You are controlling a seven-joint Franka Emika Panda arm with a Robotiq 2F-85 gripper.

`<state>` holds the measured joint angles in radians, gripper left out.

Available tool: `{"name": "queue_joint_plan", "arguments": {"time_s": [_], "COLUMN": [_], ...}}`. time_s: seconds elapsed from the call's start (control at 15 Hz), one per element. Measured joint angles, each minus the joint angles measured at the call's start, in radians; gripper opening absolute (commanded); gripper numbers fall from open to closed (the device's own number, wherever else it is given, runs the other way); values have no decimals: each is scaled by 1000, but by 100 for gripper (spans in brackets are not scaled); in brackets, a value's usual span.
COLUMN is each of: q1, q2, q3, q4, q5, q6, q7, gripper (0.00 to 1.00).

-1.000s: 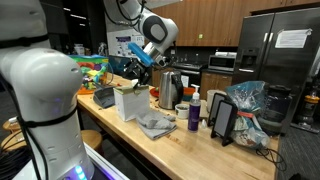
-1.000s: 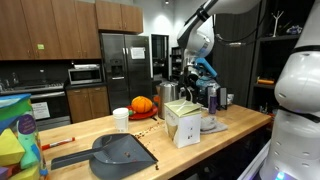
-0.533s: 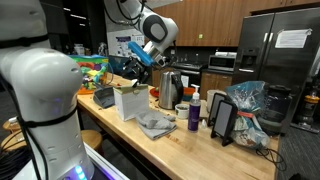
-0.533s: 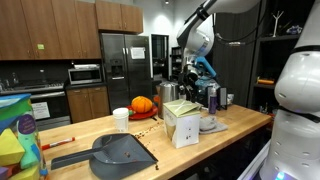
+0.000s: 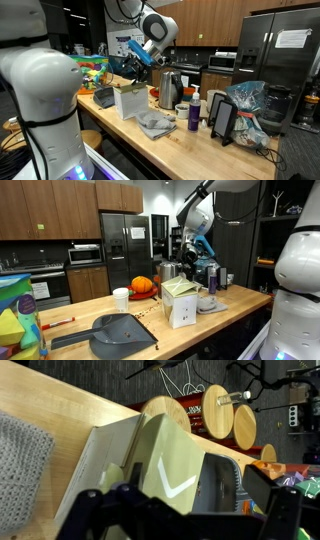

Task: Lift open the lid of the white box

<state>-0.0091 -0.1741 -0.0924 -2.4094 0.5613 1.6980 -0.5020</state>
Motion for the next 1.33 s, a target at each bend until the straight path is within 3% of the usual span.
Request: {"name": "queue_joint_plan", "arguments": {"time_s": [0.67,1.33], "q1": [9,33], "q2": [-20,-123], "q3": [23,57], "q4": [16,9], "q5": [5,5], "q6": [-13,-11], "q7": [-1,24], "gripper": [100,100]}}
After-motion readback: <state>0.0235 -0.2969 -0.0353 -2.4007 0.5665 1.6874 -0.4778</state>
